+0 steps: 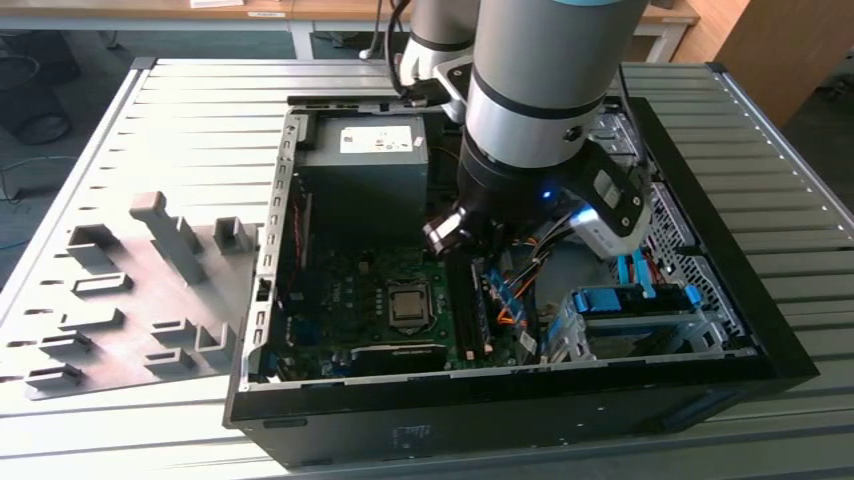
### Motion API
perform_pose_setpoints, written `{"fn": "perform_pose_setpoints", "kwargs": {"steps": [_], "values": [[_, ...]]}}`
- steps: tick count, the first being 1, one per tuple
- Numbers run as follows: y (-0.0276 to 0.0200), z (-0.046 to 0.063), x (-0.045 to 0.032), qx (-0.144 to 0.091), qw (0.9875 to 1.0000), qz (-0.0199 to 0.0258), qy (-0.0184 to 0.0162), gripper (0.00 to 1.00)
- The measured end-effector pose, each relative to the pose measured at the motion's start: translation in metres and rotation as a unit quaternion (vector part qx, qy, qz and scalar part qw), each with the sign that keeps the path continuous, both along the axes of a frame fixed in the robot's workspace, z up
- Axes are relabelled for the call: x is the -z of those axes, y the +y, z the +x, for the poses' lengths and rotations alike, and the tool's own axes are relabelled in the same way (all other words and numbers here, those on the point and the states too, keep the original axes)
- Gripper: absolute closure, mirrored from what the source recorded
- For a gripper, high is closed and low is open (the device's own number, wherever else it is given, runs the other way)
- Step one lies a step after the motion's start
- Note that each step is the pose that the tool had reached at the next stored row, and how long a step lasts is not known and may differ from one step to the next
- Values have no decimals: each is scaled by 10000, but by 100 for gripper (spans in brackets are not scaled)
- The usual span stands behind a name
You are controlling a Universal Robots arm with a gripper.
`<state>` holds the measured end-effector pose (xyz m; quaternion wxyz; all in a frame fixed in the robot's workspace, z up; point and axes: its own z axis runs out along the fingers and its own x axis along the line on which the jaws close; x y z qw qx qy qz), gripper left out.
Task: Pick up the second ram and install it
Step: 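Insert the second ram into the second slot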
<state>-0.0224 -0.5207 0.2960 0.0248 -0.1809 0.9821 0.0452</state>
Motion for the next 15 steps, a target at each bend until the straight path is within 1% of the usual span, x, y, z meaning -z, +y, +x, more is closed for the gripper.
{"fn": "perform_pose_setpoints", "kwargs": {"steps": [4,7,15], "values": [[0,0,1,148,9999,-5,0,86],[0,0,2,256,9997,-17,0,86],[0,0,5,500,9987,-38,0,86]]}}
